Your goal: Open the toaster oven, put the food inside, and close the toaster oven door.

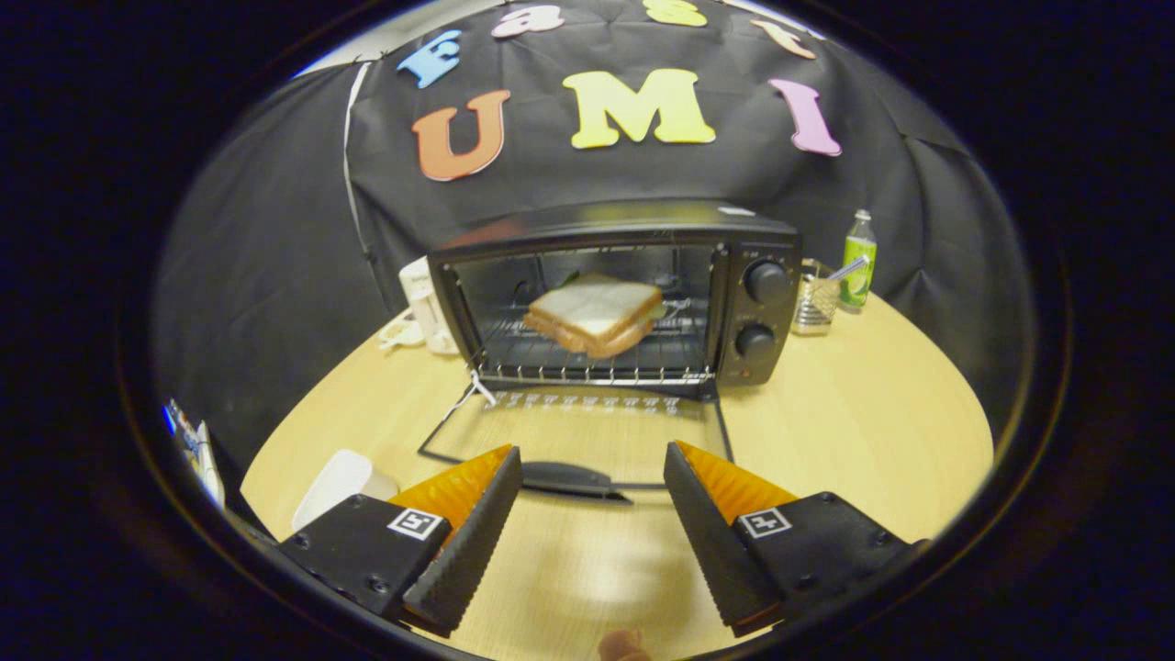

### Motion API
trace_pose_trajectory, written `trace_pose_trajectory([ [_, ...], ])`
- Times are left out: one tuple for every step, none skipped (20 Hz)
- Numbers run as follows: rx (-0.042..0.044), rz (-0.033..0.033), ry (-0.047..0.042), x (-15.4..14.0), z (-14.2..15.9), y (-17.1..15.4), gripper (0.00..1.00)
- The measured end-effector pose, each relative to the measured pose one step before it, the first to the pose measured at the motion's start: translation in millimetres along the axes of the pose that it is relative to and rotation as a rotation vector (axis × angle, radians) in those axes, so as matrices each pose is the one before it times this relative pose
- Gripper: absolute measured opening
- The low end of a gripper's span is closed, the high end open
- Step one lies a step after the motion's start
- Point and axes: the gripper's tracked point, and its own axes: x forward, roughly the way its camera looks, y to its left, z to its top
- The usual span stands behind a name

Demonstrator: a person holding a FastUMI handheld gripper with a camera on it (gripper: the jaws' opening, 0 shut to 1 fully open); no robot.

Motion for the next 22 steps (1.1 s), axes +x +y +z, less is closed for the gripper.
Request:
trace_pose_trajectory([
  [-0.01782,-0.00144,0.02231,-1.87,-6.9,3.4,1.0],
  [-0.02795,-0.00373,0.02889,-2.4,-8.64,3.99,1.0],
  [-0.02665,-0.00645,0.02626,-2.69,-8.49,3.7,1.0],
  [-0.02659,-0.00016,0.01466,-0.08,-5.66,6.07,1.0],
  [-0.03165,-0.00025,0.00321,4.73,-4.73,5.35,1.0],
  [-0.01932,-0.00655,0.00789,6.24,-6.16,3.14,1.0],
  [0.0048,-0.00283,0.01943,7.3,-8.17,3.48,1.0],
  [0.02168,0.00475,0.01683,6.39,-6.35,5.36,1.0],
  [0.02749,0.00801,0.01358,5.04,-4.1,5.62,1.0],
  [0.02738,0.00064,0.011,6.73,-3.65,1.19,1.0],
  [0.02509,-0.01238,0.01287,7.18,-2.66,-2.01,1.0],
  [0.01644,-0.01515,0.00769,4.5,-1.08,-2.59,1.0],
  [0.00227,-0.01619,-0.04585,7.02,11.86,-4.25,1.0],
  [0.00212,-0.03131,-0.02291,2.77,3.95,-7.32,1.0],
  [0.01089,-0.02923,-0.00359,6.12,-0.37,-5.74,1.0],
  [0.00951,-0.01122,-0.01132,-1.26,0.65,1.01,1.0],
  [0.00436,-0.0159,0.00544,4.2,0.03,-0.54,1.0],
  [-0.00101,-0.02018,-0.02284,-2.18,2.15,0.07,1.0],
  [0.00694,-0.01467,-0.00233,1.13,-2.11,0.83,1.0],
  [0.02854,0.00092,-0.02379,-1.04,3.37,0.91,1.0],
  [0.04231,0.01261,-0.01913,-0.62,3.88,1.88,1.0],
  [0.04452,0.01597,-0.01684,0.17,0.75,0.23,1.0],
])
